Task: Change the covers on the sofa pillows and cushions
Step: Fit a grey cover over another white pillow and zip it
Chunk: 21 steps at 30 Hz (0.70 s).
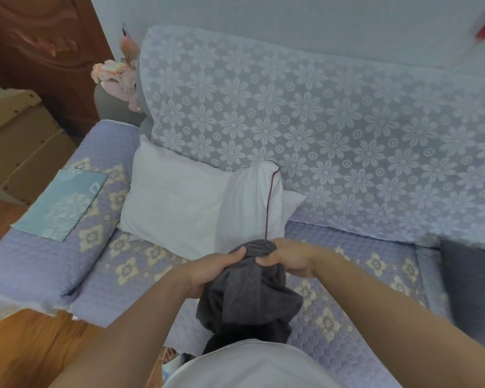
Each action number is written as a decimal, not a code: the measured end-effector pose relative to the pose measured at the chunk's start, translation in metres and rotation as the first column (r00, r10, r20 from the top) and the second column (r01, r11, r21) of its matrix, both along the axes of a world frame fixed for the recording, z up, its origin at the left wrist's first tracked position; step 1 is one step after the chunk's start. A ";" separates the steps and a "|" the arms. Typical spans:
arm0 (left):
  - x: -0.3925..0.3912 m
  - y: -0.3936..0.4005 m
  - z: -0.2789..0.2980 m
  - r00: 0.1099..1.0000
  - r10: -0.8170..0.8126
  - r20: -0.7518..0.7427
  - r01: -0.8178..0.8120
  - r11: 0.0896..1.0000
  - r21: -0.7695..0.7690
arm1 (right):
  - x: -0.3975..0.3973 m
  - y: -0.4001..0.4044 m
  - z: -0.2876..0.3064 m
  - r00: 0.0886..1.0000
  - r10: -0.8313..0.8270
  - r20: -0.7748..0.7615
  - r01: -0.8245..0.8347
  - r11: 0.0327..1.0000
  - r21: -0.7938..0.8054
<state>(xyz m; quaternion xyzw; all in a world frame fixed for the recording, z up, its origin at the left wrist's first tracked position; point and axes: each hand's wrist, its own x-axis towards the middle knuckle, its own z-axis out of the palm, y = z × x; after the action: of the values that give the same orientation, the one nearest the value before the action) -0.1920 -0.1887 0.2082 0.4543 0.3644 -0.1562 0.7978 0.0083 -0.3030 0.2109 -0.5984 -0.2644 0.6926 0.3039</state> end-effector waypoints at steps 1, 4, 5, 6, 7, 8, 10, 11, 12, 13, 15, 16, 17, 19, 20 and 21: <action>-0.004 0.001 0.001 0.998 -0.065 0.006 0.065 0.997 -0.041 | -0.003 -0.001 -0.002 1.000 -0.025 -0.018 0.025 1.000 0.010; -0.016 0.005 -0.004 0.956 -0.280 0.087 0.285 0.957 -0.051 | -0.015 -0.004 -0.009 0.998 -0.059 -0.037 0.059 0.998 0.004; -0.018 0.007 -0.006 0.948 -0.299 0.104 0.306 0.950 -0.059 | -0.018 -0.005 -0.007 0.996 -0.072 -0.044 0.072 0.997 -0.002; -0.020 0.008 -0.008 0.959 -0.264 0.104 0.271 0.960 -0.066 | -0.021 -0.006 -0.006 0.994 -0.090 -0.055 0.090 0.996 -0.002; -0.021 0.008 -0.009 0.977 -0.186 0.101 0.193 0.979 -0.064 | -0.023 -0.006 -0.004 0.990 -0.118 -0.081 0.118 0.993 -0.004; -0.021 0.007 -0.011 0.991 -0.088 0.101 0.094 0.994 -0.055 | -0.024 -0.007 -0.003 0.981 -0.156 -0.116 0.155 0.988 -0.016; -0.016 0.004 -0.014 0.991 0.087 0.099 -0.088 0.996 0.010 | -0.025 -0.010 -0.001 0.967 -0.201 -0.159 0.198 0.980 -0.036; -0.013 0.002 -0.015 0.985 0.136 0.103 -0.145 0.986 0.078 | -0.026 -0.011 0.000 0.970 -0.179 -0.161 0.177 0.984 -0.028; -0.010 0.000 -0.017 0.982 0.160 0.103 -0.175 0.971 0.165 | -0.028 -0.012 0.000 0.979 -0.129 -0.159 0.128 0.992 -0.014; -0.007 -0.003 -0.017 0.980 0.170 0.105 -0.191 0.950 0.247 | -0.032 -0.013 0.000 0.987 -0.065 -0.147 0.065 0.998 -0.002; -0.005 -0.008 -0.017 0.974 0.192 0.118 -0.221 0.912 0.346 | -0.042 -0.011 -0.003 0.997 0.052 -0.063 -0.052 0.999 0.004; -0.006 -0.010 -0.018 0.973 0.196 0.125 -0.229 0.906 0.355 | -0.044 -0.010 -0.004 0.998 0.066 0.009 -0.066 0.998 -0.002; -0.008 -0.012 -0.019 0.974 0.191 0.125 -0.222 0.917 0.331 | -0.043 -0.009 -0.003 0.996 0.041 0.081 -0.041 0.999 -0.003; -0.015 -0.012 -0.018 0.987 0.134 0.088 -0.149 0.967 0.206 | -0.034 -0.008 -0.005 0.987 -0.076 0.140 0.077 0.997 -0.006; -0.020 -0.011 -0.018 0.994 0.075 0.075 -0.084 0.988 0.131 | -0.029 -0.009 -0.005 0.982 -0.132 0.133 0.134 0.991 -0.007; -0.024 -0.011 -0.018 0.997 0.009 0.079 -0.015 0.997 0.074 | -0.028 -0.009 -0.004 0.977 -0.172 0.124 0.174 0.985 -0.006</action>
<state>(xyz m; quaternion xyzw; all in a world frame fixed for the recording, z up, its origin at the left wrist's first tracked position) -0.2158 -0.1996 0.1902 0.4875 0.3409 -0.1197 0.7949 -0.0200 -0.3121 0.2066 -0.6632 -0.2240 0.6274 0.3410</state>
